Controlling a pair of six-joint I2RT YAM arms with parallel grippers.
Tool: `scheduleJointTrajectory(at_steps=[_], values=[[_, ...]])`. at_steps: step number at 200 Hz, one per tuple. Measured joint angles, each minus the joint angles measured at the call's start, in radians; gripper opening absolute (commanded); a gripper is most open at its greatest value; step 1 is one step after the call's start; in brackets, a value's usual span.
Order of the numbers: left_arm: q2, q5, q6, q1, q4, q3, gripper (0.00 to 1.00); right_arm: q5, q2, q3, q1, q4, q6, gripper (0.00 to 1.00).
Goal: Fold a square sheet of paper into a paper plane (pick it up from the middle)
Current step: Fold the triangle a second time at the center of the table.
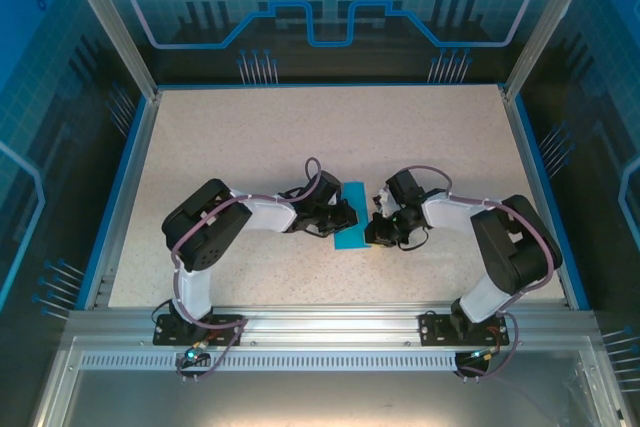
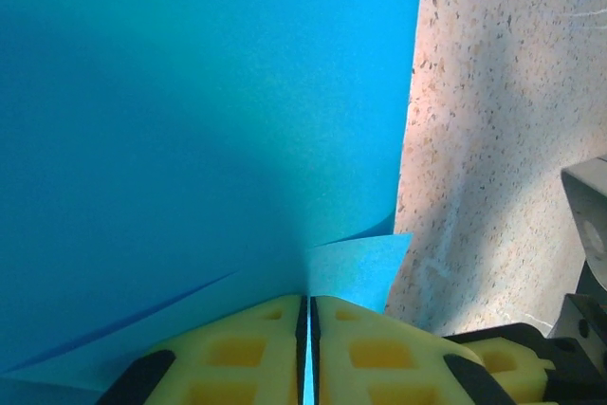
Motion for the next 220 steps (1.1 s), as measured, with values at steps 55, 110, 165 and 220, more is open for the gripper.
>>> scheduleJointTrajectory(at_steps=[55, 110, 165, 220], values=[[0.000, 0.000, 0.000, 0.000, 0.000, -0.001, 0.14, 0.002, -0.052, 0.019, 0.013, -0.026, 0.000, 0.14], [0.000, -0.003, 0.000, 0.000, 0.000, -0.001, 0.14, 0.002, -0.004, 0.025, 0.013, -0.010, 0.000, 0.14], [0.000, -0.006, 0.003, 0.000, -0.010, 0.002, 0.14, -0.004, 0.036, 0.007, 0.010, 0.018, 0.000, 0.14], [0.000, -0.007, 0.003, 0.000, -0.015, 0.004, 0.14, 0.000, -0.038, -0.074, 0.010, 0.080, 0.002, 0.16]])
